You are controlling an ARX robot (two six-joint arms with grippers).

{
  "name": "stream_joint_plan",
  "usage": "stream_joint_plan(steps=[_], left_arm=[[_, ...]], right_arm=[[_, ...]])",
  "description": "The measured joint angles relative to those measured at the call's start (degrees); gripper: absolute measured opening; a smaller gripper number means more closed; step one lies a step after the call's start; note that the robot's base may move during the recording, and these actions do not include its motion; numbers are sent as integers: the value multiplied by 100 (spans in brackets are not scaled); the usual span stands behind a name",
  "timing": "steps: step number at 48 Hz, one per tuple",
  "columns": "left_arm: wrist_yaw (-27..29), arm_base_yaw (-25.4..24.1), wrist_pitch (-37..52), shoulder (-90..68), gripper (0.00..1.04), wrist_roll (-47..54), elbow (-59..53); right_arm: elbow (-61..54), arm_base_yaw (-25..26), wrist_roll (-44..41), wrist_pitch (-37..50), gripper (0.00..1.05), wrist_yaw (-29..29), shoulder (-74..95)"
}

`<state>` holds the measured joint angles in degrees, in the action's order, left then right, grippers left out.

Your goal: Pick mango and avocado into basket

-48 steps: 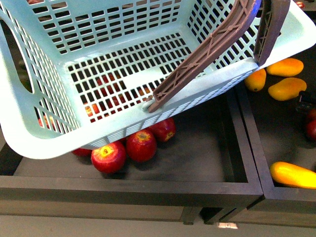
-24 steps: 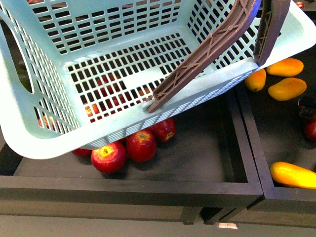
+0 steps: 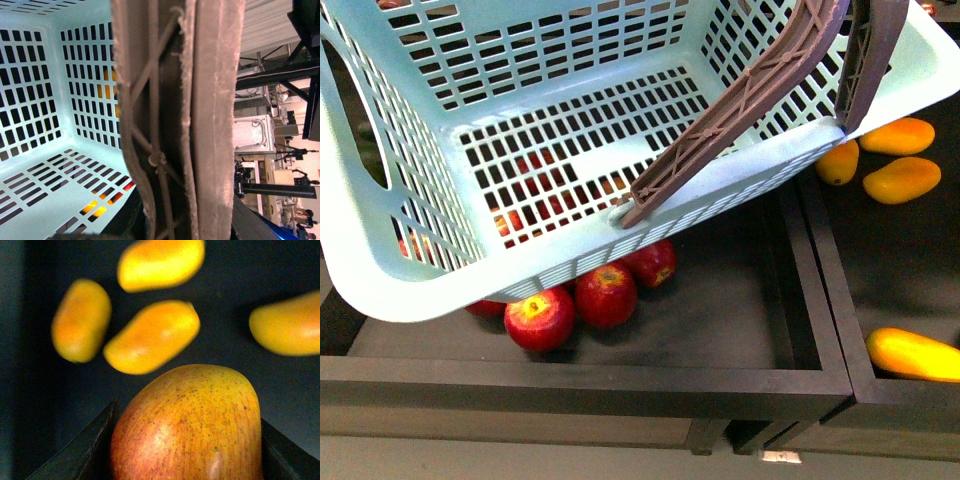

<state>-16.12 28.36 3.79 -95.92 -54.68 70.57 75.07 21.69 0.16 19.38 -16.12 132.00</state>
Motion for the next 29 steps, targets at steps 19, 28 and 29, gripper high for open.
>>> stream_joint_plan(steps=[19, 28, 29], left_arm=[[0, 0, 0, 0, 17, 0, 0], [0, 0, 0, 0, 17, 0, 0], [0, 0, 0, 0, 17, 0, 0]], right_arm=[[-1976, -310, 382, 645, 60, -1121, -3060], [-2354, -931, 544, 820, 60, -1139, -3921], [-2374, -1027, 577, 844, 60, -1130, -3985]])
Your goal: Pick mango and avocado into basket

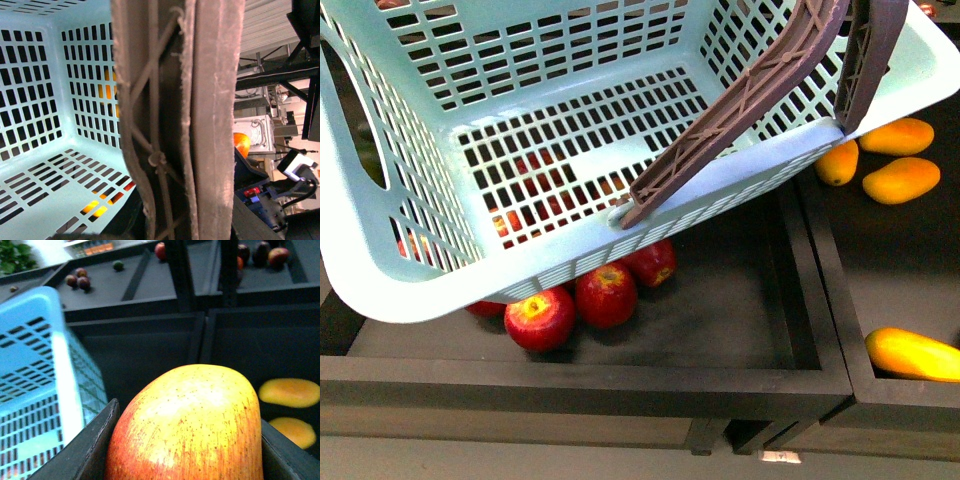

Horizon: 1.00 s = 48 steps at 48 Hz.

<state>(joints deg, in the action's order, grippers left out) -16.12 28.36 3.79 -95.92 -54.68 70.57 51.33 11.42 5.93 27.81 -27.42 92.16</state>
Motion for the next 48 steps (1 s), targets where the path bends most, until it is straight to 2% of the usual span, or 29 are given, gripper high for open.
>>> stream_joint_plan(steps=[16, 26, 38, 42, 48], left_arm=[[0, 0, 0, 0, 17, 0, 0], [0, 0, 0, 0, 17, 0, 0], [2, 0, 0, 0, 17, 2, 0], [2, 0, 0, 0, 17, 0, 0], [-7, 0, -2, 0, 17, 2, 0]], right_arm=[[39, -1589, 356, 210, 60, 435, -133], [122, -2061, 350, 210, 60, 566, -90], [295, -2371, 308, 170, 60, 704, 111], [352, -2441, 289, 170, 70, 737, 205], [463, -2522, 323, 199, 95, 787, 317]])
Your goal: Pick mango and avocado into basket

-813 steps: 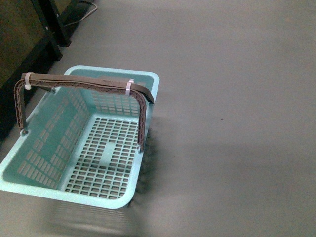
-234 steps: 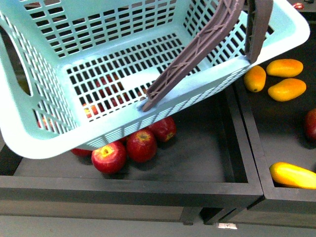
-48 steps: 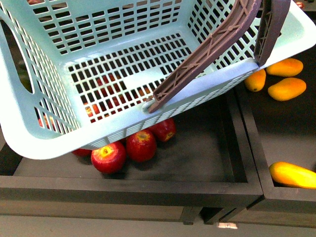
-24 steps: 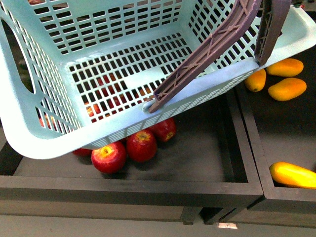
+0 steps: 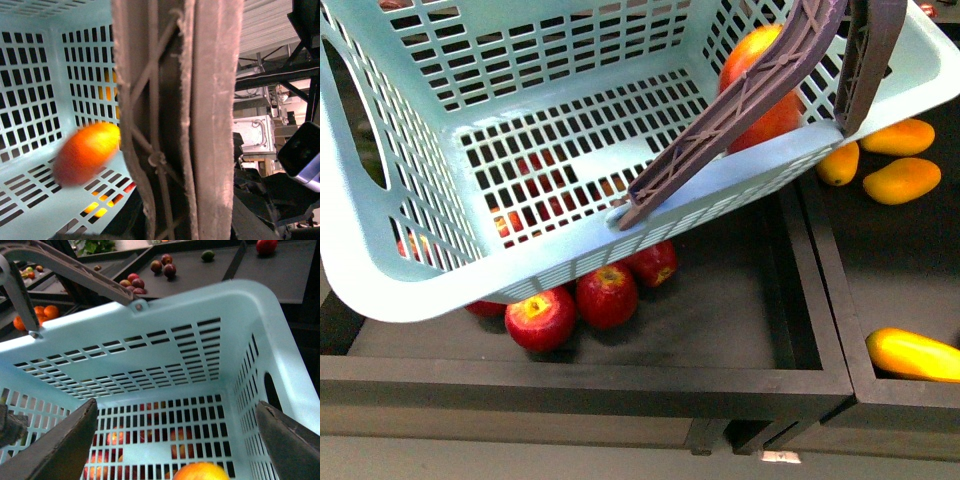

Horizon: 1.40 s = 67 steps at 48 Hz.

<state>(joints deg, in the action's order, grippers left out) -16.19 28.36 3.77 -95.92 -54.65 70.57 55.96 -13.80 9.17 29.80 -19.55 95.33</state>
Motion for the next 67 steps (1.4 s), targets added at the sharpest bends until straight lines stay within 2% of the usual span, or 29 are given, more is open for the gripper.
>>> stream_joint_plan(steps=[11, 21, 27, 35, 39, 41, 46, 51, 58, 63, 67], left_arm=[[59, 7, -2, -2, 17, 33, -2], [26, 0, -2, -2, 17, 24, -2], [4, 4, -2, -2, 17, 24, -2], [-9, 15, -2, -2, 17, 17, -2], [-9, 11, -2, -2, 17, 7, -2], [9, 9, -2, -2, 17, 9, -2], [35, 2, -2, -2, 17, 20, -2], [13, 4, -2, -2, 17, 15, -2], [4, 4, -2, -2, 17, 11, -2], [4, 4, -2, -2, 17, 13, -2], [11, 4, -2, -2, 17, 15, -2]], right_arm=[[-52, 256, 260, 201, 96, 133, -26], [-638, 857, 249, 446, 96, 839, -402], [-1064, 1169, 138, 597, 96, 1064, -667], [-1161, 1213, 37, 643, 96, 1121, -719], [-1585, 1139, -444, 1591, 81, 2009, -807], [-1786, 1137, -546, 1799, 76, 2098, -903], [-2374, 1246, -732, 2083, 61, 1985, -1272], [-3082, 1384, -802, 2258, 38, 1980, -1751], [-3644, 1384, -861, 2330, 15, 1956, -2212], [-3936, 1384, -881, 2334, 2, 1956, -2505], [-4159, 1384, -887, 2315, 2, 1956, -2754]])
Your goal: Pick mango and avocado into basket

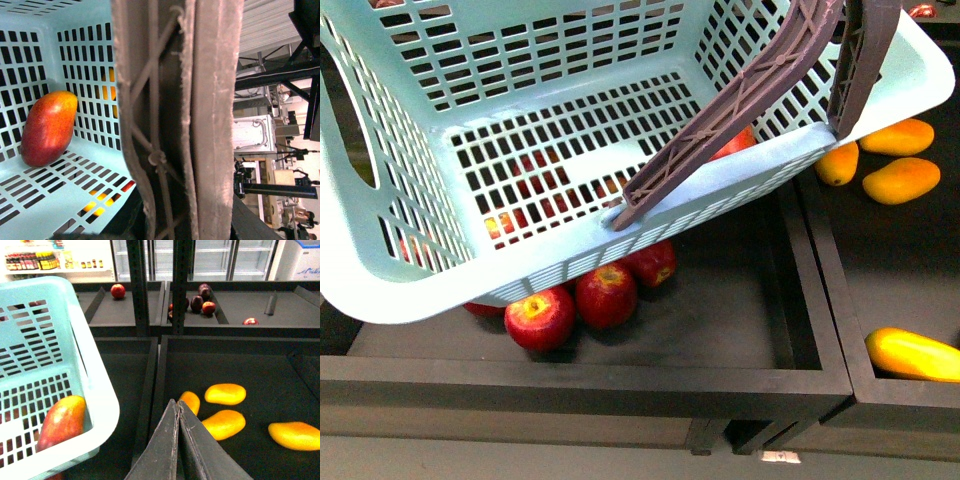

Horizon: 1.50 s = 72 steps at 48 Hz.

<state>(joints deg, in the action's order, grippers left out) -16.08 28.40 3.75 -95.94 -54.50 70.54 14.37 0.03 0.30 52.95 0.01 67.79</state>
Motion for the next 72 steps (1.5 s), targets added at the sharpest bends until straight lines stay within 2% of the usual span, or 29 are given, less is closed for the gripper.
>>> stream_joint_plan(steps=[14, 25, 41, 49, 72], left_arm=[[2, -2, 0, 0, 17, 0, 0], [-7, 4, 0, 0, 17, -7, 0], [-2, 15, 0, 0, 17, -4, 0], [-125, 74, 0, 0, 17, -74, 0], [55, 4, 0, 2, 17, 0, 0]], right_arm=[[-734, 0, -11, -442, 3, 0, -1156], [-782, 0, -11, -468, 49, 0, -1276], [-782, 2, -9, -470, 97, 22, -1276], [-787, 2, -11, -470, 96, 17, -1287], [-802, 2, -11, -474, 96, 2, -1307]])
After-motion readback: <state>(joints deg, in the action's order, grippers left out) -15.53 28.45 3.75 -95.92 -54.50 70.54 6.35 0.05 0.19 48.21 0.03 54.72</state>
